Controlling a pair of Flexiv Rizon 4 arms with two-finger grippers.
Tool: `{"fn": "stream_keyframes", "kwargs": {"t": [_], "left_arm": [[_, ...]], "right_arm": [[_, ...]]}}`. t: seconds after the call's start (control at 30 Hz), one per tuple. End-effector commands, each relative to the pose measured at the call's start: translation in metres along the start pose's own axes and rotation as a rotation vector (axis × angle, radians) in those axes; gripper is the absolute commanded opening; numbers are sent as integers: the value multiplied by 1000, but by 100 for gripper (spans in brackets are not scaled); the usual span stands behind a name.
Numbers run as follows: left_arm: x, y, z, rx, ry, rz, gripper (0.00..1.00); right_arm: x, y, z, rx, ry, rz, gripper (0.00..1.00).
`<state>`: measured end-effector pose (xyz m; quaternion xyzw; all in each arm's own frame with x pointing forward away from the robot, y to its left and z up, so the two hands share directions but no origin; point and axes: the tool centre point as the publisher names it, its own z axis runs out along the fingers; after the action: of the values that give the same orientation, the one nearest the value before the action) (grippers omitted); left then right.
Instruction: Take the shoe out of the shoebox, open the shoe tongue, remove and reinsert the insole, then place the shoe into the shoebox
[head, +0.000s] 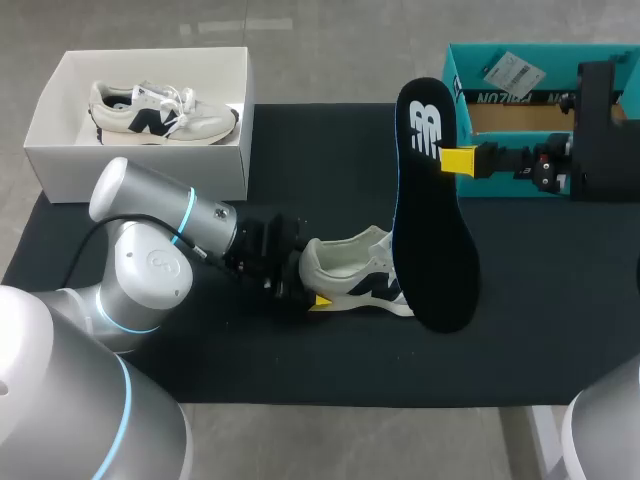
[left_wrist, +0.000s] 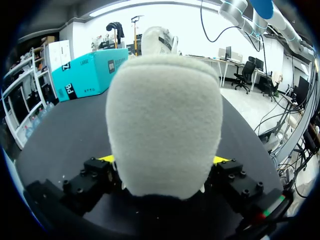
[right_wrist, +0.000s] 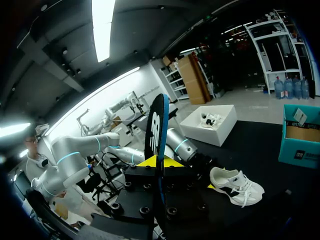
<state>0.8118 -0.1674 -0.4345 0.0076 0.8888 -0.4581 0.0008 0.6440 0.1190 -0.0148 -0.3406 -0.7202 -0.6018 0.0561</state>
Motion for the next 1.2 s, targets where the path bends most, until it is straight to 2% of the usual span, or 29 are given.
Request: {"fn": "stream_keyframes", "kwargs": {"t": [0.03, 0.57, 0.77, 0.9, 1.2], "left_arm": [[0, 1, 2, 1, -3, 1, 100], [3, 5, -19, -98, -50, -36, 100], [0, -2, -28, -186, -63, -48, 100], [-4, -9, -34, -290, -83, -48, 100], [-4, -28, -48, -456, -109, -44, 100]], "right_arm": [[1, -1, 3, -2, -3, 1, 0], [1, -1, 3, -2, -3, 1, 0], [1, -1, 3, -2, -3, 1, 0], [1, -1, 3, -2, -3, 1, 0], [1, -1, 3, -2, -3, 1, 0]]}}
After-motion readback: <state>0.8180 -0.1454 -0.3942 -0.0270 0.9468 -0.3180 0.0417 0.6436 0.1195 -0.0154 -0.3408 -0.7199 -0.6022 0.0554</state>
